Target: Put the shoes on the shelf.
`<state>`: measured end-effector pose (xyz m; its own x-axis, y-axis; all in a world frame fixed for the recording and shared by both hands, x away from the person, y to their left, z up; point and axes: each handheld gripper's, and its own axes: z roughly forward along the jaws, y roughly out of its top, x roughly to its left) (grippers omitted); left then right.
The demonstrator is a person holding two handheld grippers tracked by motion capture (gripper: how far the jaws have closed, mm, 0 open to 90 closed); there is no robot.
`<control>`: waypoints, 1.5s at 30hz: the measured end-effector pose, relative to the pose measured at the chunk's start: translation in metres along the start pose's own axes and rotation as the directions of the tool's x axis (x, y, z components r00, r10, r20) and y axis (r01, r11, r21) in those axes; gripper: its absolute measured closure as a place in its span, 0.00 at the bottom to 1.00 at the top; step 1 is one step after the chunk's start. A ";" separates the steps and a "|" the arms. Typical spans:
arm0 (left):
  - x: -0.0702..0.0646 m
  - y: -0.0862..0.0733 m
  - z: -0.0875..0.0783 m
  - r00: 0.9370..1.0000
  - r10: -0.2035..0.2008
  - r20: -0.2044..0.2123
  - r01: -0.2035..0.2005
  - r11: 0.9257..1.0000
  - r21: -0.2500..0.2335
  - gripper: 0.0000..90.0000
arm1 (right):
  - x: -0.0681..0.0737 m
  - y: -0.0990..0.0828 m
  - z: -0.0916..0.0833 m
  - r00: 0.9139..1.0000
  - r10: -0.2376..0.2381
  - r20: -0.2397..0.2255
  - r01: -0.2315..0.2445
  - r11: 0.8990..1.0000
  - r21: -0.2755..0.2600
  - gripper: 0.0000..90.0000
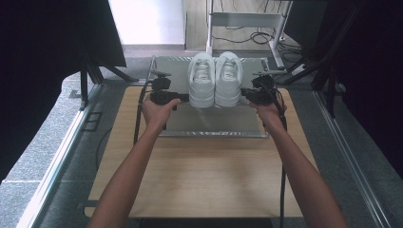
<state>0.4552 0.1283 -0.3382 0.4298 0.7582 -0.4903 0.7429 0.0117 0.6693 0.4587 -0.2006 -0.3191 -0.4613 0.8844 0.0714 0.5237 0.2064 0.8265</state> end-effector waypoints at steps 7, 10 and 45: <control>-0.002 -0.002 -0.015 0.999 0.029 0.045 -0.026 0.997 -0.066 0.78 | 0.001 0.000 -0.013 1.000 -0.001 -0.016 0.000 0.998 -0.058 0.89; -0.006 -0.005 -0.027 0.997 0.054 0.050 -0.049 0.994 -0.098 0.66 | 0.002 0.000 -0.021 1.000 -0.005 -0.024 0.003 0.995 -0.101 0.80; 0.004 -0.168 -0.075 0.979 0.177 0.097 -0.166 0.980 -0.108 0.43 | 0.012 -0.171 -0.089 0.984 -0.041 -0.173 0.017 0.990 -0.141 0.57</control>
<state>0.2934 0.1779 -0.4109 0.6023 0.6813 -0.4161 0.6014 -0.0446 0.7977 0.3002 -0.2627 -0.4098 -0.5992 0.7895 0.1325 0.4099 0.1605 0.8979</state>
